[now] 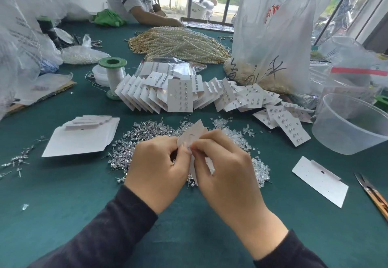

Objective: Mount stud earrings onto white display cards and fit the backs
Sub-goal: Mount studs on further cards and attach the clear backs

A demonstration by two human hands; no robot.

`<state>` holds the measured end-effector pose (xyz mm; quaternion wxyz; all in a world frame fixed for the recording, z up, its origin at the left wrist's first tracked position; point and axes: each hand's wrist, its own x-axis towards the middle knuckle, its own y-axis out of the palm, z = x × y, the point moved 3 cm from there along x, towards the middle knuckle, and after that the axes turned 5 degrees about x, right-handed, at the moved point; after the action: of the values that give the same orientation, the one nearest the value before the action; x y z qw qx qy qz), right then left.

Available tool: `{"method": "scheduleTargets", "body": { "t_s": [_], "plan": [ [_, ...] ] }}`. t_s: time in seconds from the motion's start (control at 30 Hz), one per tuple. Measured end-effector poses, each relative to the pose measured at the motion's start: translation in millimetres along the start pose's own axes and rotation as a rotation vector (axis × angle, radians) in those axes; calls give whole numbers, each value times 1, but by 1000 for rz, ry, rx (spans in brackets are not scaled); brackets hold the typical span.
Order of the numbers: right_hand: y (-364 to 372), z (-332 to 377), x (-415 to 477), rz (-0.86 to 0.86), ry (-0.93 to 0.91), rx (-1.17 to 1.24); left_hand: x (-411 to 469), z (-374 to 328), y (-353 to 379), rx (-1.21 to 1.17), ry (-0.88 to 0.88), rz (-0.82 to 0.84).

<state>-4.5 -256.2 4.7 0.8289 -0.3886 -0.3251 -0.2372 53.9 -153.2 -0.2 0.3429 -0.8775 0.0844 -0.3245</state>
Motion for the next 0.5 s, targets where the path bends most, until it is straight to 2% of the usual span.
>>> {"method": "scheduleTargets", "body": {
  "t_s": [0.5],
  "plan": [
    [5,0,-5,-56,16,-14,-2,-4,-2,-11,36,-19]
  ]
}}
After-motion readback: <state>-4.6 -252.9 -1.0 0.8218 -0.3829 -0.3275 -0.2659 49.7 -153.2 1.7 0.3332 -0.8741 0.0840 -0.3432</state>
